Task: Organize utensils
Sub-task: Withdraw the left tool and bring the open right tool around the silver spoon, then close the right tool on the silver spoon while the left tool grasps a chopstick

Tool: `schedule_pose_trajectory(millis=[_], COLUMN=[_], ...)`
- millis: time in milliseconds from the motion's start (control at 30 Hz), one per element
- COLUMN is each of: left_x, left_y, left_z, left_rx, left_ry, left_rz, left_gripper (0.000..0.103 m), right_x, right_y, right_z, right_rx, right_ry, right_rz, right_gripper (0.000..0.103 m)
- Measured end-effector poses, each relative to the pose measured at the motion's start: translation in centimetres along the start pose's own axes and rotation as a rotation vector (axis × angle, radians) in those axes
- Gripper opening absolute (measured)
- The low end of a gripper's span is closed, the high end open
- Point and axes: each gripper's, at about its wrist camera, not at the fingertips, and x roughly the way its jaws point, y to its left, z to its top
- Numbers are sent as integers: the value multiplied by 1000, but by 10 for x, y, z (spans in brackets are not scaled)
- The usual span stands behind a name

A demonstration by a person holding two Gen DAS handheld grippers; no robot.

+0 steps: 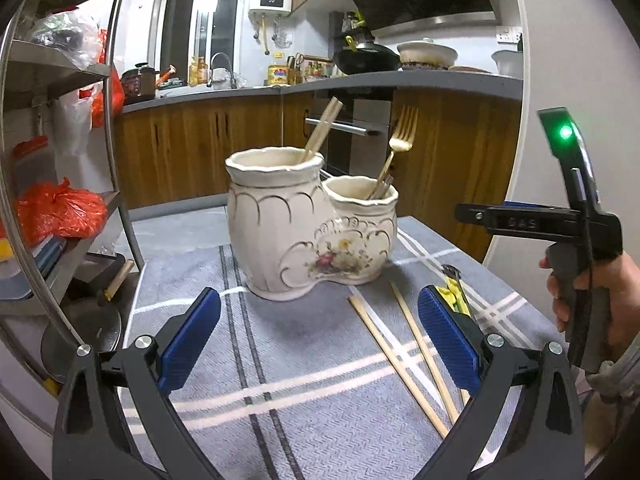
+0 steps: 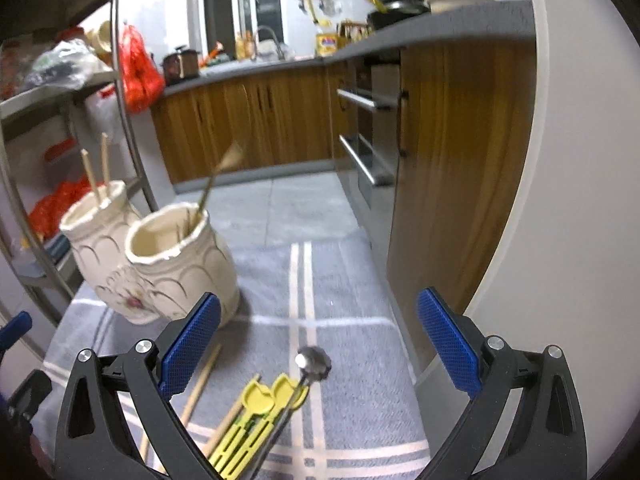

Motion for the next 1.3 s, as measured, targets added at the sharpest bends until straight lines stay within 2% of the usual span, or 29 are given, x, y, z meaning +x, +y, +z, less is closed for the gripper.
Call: schedule_pose_trajectory(millis=[167,233,433,733,933,1067,1300], left_x=[3,3,7,10,15,17,31], left_y=[-3,-2,1,0,2,0,-5], left_z=[-4,-6,-8,-11,-11,-11,-10], left_rx=[16,18,0,5,-14,0,-2], left_ry=[10,14,28,37,55,68,153], left_rz=[-5,-3,-14,-22,-24,1,-11], left_gripper=[97,97,97,97,97,97,97], right_x=[15,23,41,57,58,57,46], right_y=[6,8,12,11,14,9,8], right_z=[-6,-8,-17,-23,-21,-20,-15], right_rx=[-34,-37,-61,-38,-37,-11,-10], right_ry=[64,108,209,273,264,251,208], right_rz=[-8,-4,4,10,4,23,68], right_gripper=[90,70,43,32,25,21,4])
